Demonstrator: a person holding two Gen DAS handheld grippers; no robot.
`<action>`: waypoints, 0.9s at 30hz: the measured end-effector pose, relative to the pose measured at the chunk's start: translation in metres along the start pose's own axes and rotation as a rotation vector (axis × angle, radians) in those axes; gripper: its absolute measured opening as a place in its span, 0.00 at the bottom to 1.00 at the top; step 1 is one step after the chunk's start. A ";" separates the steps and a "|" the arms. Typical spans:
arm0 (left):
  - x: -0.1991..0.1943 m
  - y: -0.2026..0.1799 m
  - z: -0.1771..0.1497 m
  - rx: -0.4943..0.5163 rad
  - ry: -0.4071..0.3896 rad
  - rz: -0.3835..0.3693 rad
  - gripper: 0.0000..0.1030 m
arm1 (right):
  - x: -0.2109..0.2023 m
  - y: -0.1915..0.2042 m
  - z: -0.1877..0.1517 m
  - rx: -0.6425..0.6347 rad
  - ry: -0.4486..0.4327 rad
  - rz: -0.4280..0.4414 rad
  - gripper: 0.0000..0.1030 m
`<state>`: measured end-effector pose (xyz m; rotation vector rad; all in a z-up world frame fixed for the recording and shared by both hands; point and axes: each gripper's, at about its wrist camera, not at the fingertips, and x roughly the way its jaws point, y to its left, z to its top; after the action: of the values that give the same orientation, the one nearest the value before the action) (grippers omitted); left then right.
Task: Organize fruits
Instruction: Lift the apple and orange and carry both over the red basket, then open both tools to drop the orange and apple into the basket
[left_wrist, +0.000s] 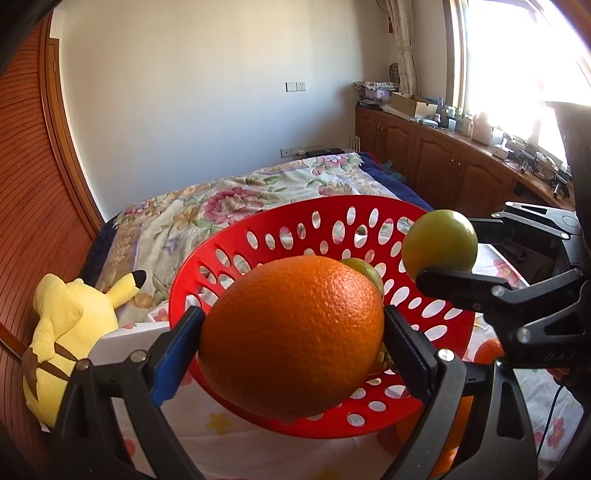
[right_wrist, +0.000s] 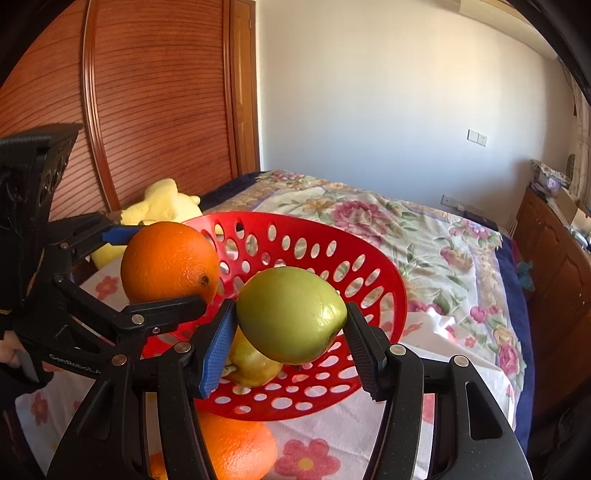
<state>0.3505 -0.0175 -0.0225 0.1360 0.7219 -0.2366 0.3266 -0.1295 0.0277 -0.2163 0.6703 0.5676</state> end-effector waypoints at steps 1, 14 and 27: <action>0.002 -0.001 0.000 0.003 0.005 0.003 0.91 | 0.002 0.000 0.000 -0.003 0.005 -0.003 0.58; 0.012 -0.014 -0.001 0.034 0.035 0.008 0.88 | 0.035 -0.014 0.000 0.012 0.090 -0.050 0.58; -0.025 0.014 0.002 -0.041 -0.064 0.024 0.88 | 0.036 -0.019 -0.005 0.040 0.094 -0.021 0.58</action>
<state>0.3372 0.0002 -0.0033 0.0973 0.6612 -0.2024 0.3576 -0.1323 0.0010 -0.2134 0.7686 0.5255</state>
